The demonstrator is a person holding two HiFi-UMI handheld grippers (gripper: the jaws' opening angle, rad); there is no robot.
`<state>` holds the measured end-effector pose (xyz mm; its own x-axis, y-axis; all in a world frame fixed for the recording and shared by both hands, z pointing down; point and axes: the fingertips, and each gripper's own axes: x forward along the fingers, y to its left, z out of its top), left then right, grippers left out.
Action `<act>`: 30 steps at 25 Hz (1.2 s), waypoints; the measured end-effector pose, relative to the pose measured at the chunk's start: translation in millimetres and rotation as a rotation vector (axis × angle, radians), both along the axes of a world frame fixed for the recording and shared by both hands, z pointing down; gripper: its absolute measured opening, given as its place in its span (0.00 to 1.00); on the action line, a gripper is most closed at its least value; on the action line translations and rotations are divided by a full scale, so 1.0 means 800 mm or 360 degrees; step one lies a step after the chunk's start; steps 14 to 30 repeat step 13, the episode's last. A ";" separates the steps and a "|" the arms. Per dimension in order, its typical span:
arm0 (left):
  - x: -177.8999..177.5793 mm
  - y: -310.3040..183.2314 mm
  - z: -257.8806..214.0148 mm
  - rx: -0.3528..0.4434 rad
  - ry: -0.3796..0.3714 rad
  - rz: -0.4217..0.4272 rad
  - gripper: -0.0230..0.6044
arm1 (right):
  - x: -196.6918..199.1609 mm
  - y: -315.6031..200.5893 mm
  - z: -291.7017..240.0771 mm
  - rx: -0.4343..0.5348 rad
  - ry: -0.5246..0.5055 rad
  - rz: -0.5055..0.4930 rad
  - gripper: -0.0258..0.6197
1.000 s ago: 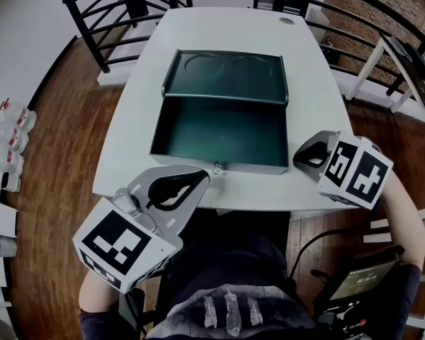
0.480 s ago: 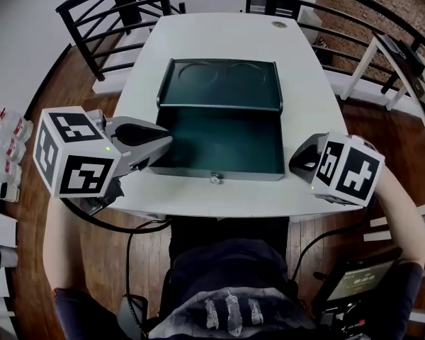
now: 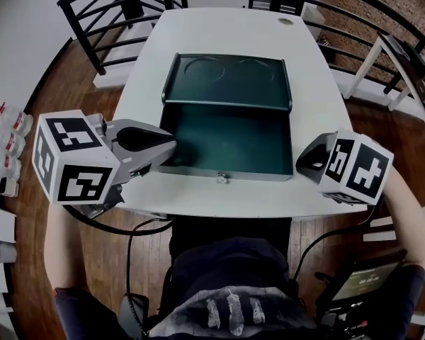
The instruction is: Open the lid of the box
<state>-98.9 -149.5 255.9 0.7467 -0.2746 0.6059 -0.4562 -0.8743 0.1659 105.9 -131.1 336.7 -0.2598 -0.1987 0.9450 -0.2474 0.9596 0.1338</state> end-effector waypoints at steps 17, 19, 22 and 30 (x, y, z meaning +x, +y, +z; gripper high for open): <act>-0.003 0.009 -0.001 0.0015 0.0012 0.0016 0.06 | -0.001 0.004 0.003 -0.0068 -0.0016 0.0033 0.04; -0.003 0.009 -0.001 0.0015 0.0012 0.0016 0.06 | -0.001 0.004 0.003 -0.0068 -0.0016 0.0033 0.04; -0.003 0.009 -0.001 0.0015 0.0012 0.0016 0.06 | -0.001 0.004 0.003 -0.0068 -0.0016 0.0033 0.04; -0.003 0.009 -0.001 0.0015 0.0012 0.0016 0.06 | -0.001 0.004 0.003 -0.0068 -0.0016 0.0033 0.04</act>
